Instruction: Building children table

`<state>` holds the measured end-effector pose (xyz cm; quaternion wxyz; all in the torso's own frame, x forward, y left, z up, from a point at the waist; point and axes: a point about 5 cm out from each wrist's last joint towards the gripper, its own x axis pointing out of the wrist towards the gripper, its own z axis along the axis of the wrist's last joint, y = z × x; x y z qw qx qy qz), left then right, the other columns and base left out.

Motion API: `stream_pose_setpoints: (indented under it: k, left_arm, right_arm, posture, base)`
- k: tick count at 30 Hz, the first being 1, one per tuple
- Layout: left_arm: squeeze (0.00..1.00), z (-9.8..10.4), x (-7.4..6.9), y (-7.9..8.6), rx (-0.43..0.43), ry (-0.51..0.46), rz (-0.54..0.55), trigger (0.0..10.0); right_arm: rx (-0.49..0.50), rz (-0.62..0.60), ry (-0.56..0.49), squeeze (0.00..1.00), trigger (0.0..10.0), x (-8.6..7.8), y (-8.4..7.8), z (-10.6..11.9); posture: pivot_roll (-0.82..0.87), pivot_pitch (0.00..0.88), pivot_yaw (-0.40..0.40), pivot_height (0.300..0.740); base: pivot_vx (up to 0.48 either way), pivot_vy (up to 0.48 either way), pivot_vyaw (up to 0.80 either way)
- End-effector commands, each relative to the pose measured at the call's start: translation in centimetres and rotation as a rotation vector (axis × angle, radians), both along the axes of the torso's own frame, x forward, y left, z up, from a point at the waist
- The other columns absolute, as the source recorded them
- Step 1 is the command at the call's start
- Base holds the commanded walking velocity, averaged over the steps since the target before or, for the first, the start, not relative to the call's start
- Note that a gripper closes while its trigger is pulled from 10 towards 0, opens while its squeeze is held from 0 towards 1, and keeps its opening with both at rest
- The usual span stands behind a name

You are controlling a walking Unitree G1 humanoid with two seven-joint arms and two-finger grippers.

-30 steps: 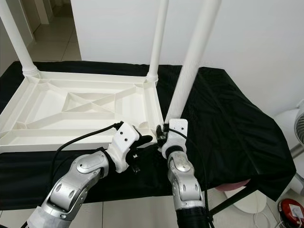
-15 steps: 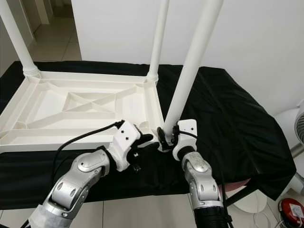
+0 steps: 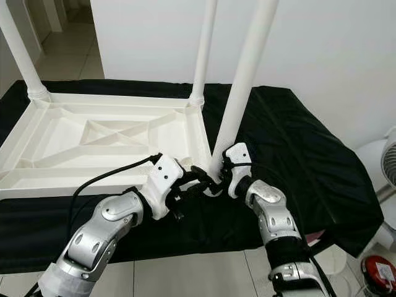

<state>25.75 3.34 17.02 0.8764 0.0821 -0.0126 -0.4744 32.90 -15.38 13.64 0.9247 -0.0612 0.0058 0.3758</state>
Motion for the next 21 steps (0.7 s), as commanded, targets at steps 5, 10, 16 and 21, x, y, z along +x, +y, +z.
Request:
stream_pose_setpoints:
  k: [5,10,16,21]
  left_arm:
    - [0.00,0.0,0.2,0.0,0.001,-0.007,0.053,10.0]
    - [0.00,-0.1,0.2,0.0,0.002,-0.005,0.052,10.0]
    - [0.00,-0.3,0.2,0.0,0.009,-0.002,0.051,10.0]
    - [0.00,-0.3,0.3,0.0,0.010,-0.004,0.054,10.0]
  right_arm:
    - [-0.045,0.088,0.036,0.00,6.0,0.3,0.4,-1.1]
    - [-0.044,0.101,0.061,0.00,0.0,0.1,0.2,-2.1]
    - [-0.032,0.096,0.084,0.00,0.0,-0.2,0.1,-2.8]
    - [-0.048,0.063,0.081,0.00,0.0,-0.8,0.0,-3.7]
  posture:
    - [-0.01,0.000,-0.084,0.740]
    - [-0.01,0.000,-0.084,0.740]
    - [-0.01,0.000,-0.084,0.740]
    - [-0.02,0.000,-0.091,0.740]
  base:
    - [0.000,0.000,0.00]
    - [0.000,0.000,0.00]
    - [0.000,0.000,0.00]
    - [0.000,0.000,0.00]
